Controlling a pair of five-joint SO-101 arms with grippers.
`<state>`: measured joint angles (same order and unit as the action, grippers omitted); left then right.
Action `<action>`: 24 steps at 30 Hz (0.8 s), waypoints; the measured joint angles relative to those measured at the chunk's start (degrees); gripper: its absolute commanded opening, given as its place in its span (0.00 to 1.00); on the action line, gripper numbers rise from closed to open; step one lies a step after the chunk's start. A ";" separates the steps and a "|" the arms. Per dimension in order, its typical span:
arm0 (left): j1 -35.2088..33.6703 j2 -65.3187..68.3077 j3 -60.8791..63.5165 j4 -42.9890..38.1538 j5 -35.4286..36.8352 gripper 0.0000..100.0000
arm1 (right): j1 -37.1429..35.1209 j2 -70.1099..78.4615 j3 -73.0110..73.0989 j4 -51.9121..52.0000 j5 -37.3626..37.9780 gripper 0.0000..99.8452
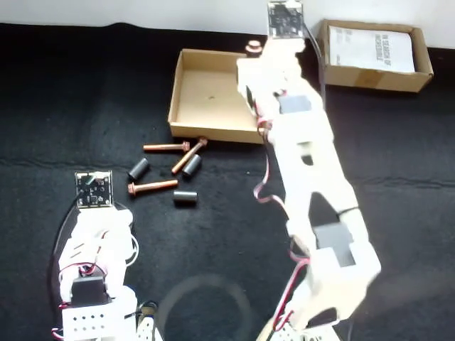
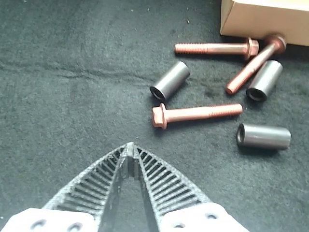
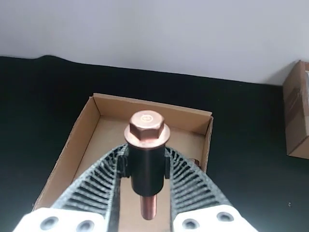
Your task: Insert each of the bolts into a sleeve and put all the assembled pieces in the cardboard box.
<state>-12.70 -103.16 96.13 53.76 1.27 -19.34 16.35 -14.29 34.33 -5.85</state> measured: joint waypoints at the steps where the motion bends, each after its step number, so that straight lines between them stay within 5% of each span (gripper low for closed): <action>1: 0.00 0.00 0.00 0.00 0.00 0.01 | -0.09 2.90 -3.34 1.67 0.00 0.01; 17: 0.00 0.00 0.00 0.00 0.00 0.01 | -3.69 39.30 -45.98 22.59 0.26 0.01; 24: 0.00 0.00 0.00 0.00 0.00 0.01 | -5.27 42.46 -50.64 29.54 8.70 0.03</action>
<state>-12.70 -103.16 96.13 53.76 1.27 -24.62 58.81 -64.92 63.87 2.86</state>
